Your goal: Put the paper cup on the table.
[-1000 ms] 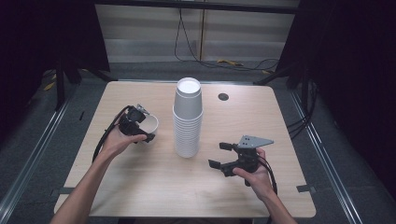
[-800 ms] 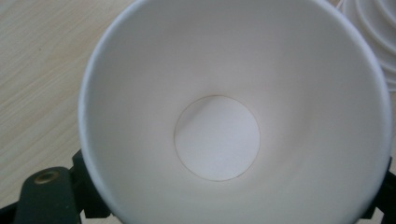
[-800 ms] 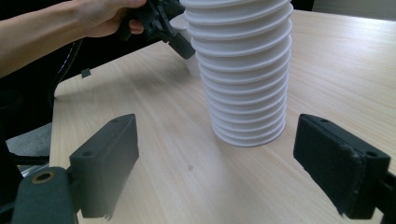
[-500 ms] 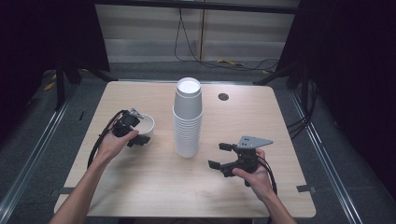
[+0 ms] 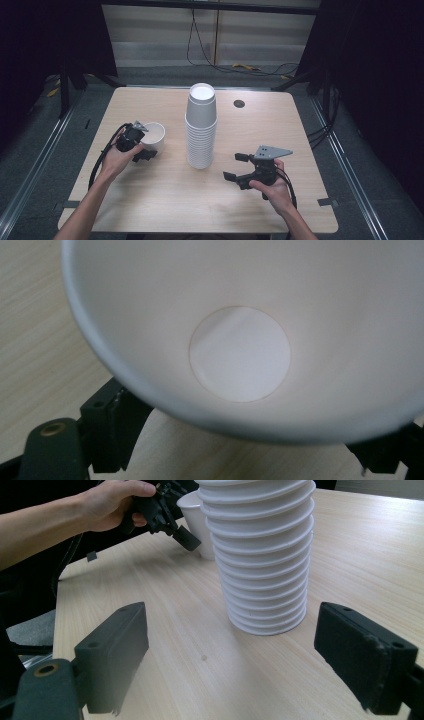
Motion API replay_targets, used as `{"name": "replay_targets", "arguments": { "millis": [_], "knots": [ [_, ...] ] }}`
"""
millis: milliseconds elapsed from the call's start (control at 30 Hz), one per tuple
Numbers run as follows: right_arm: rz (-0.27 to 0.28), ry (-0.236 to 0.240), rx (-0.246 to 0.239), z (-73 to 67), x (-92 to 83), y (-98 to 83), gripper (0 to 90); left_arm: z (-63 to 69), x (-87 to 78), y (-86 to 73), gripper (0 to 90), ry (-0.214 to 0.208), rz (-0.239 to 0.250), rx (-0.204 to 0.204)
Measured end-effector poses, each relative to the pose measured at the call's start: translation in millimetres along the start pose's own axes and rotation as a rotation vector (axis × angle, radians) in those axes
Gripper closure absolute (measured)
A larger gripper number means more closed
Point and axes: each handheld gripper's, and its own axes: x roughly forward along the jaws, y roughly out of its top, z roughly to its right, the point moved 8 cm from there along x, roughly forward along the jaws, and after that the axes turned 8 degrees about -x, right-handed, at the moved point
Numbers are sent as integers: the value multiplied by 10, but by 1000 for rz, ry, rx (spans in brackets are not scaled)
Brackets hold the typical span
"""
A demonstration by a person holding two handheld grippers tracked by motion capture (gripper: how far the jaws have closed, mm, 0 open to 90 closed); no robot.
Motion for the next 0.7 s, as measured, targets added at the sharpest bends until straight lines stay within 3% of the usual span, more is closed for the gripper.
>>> {"name": "replay_targets", "arguments": {
  "millis": [300,467,533,600,700],
  "knots": [
    [2,-10,0,21,-15,-2,140,2,-67,-105,158,35,-10,6],
    [0,-15,-3,23,-10,-6,140,5,-141,-118,160,17,25,-28],
    [0,-16,-2,23,-6,-7,140,13,-178,-136,160,1,30,-23],
    [1,-17,-3,20,-7,-6,140,28,-214,-138,161,22,45,-10],
    [3,-21,-2,29,-6,-5,139,68,-266,-139,168,22,57,6]
  ]
}}
